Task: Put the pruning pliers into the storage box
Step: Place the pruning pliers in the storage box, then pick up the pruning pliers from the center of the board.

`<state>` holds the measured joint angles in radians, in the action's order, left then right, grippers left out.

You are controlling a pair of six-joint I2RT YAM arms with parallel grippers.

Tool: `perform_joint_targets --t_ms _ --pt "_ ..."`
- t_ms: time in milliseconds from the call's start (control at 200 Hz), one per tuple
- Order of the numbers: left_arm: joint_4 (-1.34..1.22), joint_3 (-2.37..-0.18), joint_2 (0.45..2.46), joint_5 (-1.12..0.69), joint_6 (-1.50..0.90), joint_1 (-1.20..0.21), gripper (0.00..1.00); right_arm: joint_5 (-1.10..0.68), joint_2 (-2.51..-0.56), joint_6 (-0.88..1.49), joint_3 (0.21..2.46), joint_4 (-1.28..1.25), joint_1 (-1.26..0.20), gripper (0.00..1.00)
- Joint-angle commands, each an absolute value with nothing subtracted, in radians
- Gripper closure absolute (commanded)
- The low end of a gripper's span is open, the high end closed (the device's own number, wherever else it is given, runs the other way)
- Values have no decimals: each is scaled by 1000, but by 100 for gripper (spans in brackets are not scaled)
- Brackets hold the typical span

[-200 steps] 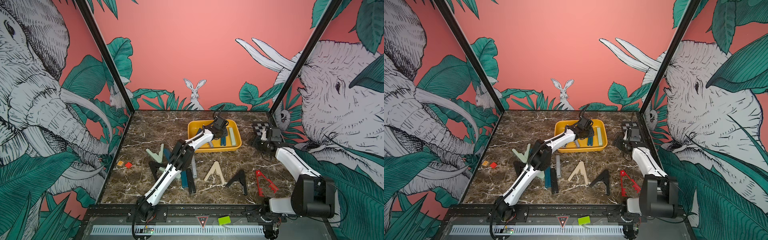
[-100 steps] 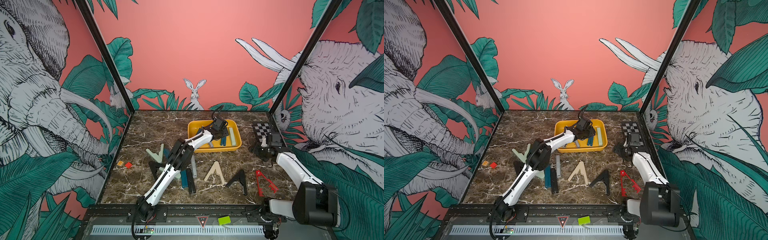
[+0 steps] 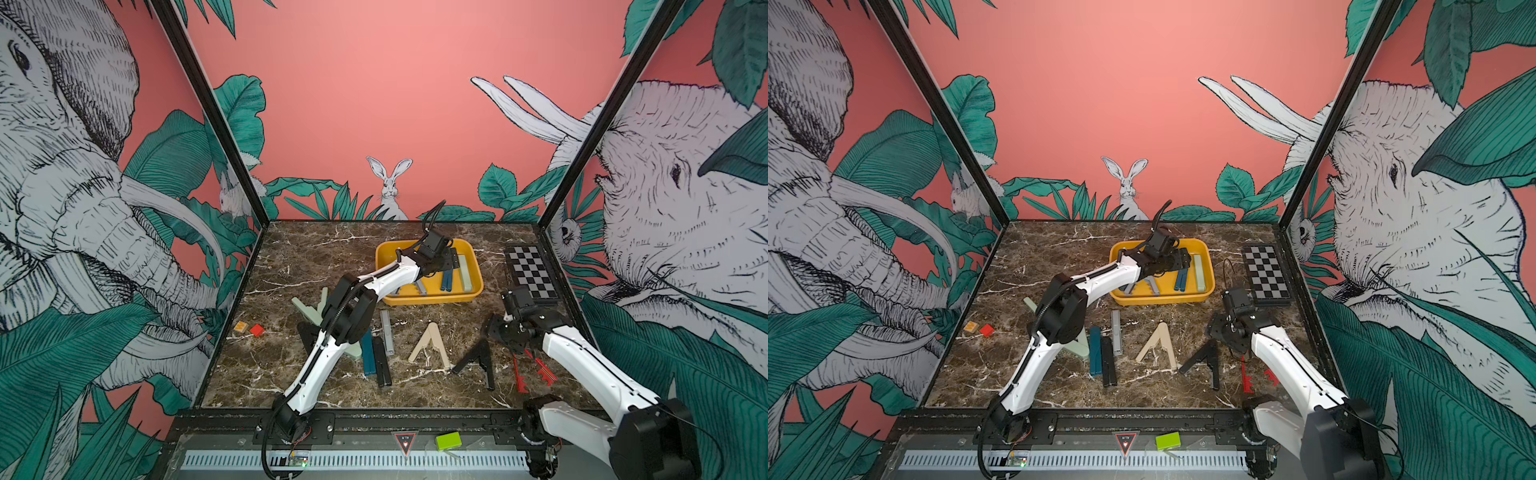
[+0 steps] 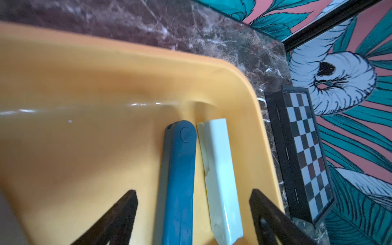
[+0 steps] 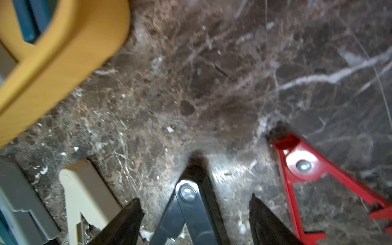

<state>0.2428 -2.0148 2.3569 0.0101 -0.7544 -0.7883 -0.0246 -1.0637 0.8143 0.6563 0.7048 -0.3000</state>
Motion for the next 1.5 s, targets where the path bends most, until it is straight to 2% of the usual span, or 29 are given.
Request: perform_joint_targets --t_ms 0,205,290,500,815,875,1035,1125,1275,1345,1495 --pt "186 -1959 2204 67 -641 -787 9 57 -1019 964 628 798 -355 16" --pt "145 -1849 2085 101 -524 -787 6 89 -1098 1076 652 804 -525 14" --pt "134 -1804 2049 107 -493 -786 5 114 -1148 1103 685 805 -591 2" --pt "90 -1690 1977 96 -451 -781 5 127 -1225 1154 696 778 -643 1" --pt "29 -1537 1884 86 -465 -737 5 46 -1342 1189 630 677 -689 1" --pt "32 -1518 1869 94 -466 -729 5 45 -1363 1193 635 682 -701 4" --pt "30 -1463 1827 100 -465 -713 5 29 -1369 1222 591 663 -706 24" --pt "18 -1430 1800 110 -469 -707 5 39 -1348 1230 583 652 -705 57" --pt "16 -1397 1775 106 -474 -677 5 117 -1345 1172 627 690 -700 81" --pt "23 -1379 1764 106 -477 -669 5 141 -1339 1146 646 680 -693 100" --pt "24 -1314 1717 119 -484 -643 5 168 -1305 1095 697 686 -675 100"
